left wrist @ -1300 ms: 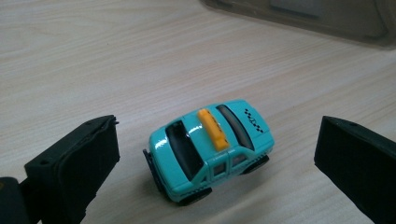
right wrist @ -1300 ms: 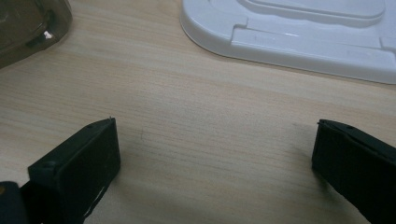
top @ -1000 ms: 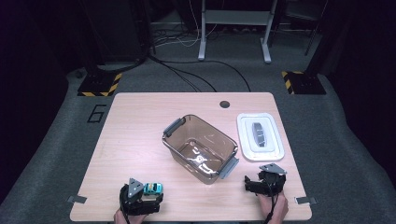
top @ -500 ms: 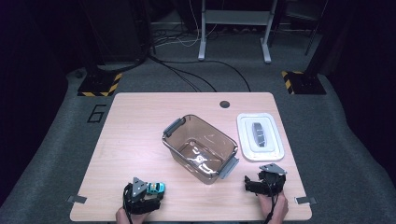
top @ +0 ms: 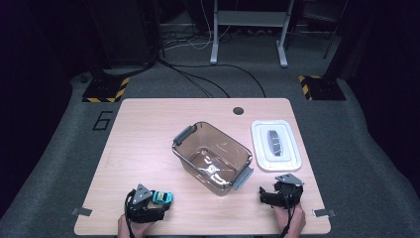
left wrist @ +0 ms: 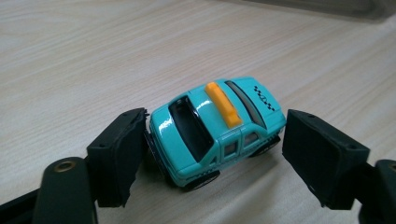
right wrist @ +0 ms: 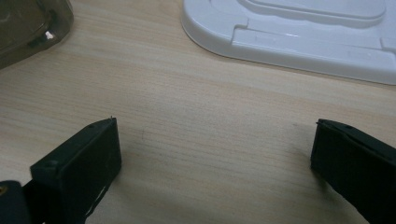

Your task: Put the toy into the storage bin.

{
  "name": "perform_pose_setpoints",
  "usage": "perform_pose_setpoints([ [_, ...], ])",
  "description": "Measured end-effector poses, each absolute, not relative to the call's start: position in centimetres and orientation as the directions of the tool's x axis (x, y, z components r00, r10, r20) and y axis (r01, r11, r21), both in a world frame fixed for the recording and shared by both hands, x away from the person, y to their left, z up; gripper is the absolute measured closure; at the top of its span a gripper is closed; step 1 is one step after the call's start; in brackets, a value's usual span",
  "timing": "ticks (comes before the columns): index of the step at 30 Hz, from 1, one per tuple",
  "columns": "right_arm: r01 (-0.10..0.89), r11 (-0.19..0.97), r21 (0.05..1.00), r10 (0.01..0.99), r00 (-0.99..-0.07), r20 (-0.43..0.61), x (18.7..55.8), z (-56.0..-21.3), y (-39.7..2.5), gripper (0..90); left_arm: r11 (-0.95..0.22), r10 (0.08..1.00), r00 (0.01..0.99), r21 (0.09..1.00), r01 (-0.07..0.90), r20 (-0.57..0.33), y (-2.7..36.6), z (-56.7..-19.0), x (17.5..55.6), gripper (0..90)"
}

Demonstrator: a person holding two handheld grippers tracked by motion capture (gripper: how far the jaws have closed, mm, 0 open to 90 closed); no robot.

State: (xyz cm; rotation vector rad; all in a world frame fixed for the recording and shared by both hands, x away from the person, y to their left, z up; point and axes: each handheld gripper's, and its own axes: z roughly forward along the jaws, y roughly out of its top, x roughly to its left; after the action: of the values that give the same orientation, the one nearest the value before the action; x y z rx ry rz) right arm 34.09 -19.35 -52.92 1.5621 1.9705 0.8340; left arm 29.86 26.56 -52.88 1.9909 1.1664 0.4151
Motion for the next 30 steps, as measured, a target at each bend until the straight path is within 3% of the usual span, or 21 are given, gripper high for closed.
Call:
perform_pose_setpoints([
  [7,0.676,0.16,0.719,0.974,-0.227,-0.002,34.1,-52.9,-19.4,0.9,-0.234,0.899,0.431,0.739,0.631,-0.084,25.0,-52.9,29.3,4.7],
  [14,0.676,0.159,0.719,0.974,-0.227,-0.002,34.1,-52.9,-19.4,0.9,-0.242,0.92,0.391,0.728,0.642,-0.039,23.8,-52.9,29.8,6.7],
  [19,0.677,0.159,0.719,0.974,-0.227,-0.001,34.1,-52.9,-19.4,1.0,-0.257,0.92,0.391,0.743,0.618,-0.007,23.7,-52.9,30.1,17.3],
  [20,0.677,0.159,0.719,0.974,-0.227,-0.001,34.1,-52.9,-19.4,1.0,-0.272,0.911,0.413,0.74,0.615,-0.008,23.8,-52.8,30.1,21.3],
  [30,0.677,0.159,0.719,0.974,-0.228,-0.001,34.1,-52.9,-19.4,1.0,-0.372,0.818,0.575,0.746,0.553,-0.019,25.5,-52.9,31.1,21.9],
])
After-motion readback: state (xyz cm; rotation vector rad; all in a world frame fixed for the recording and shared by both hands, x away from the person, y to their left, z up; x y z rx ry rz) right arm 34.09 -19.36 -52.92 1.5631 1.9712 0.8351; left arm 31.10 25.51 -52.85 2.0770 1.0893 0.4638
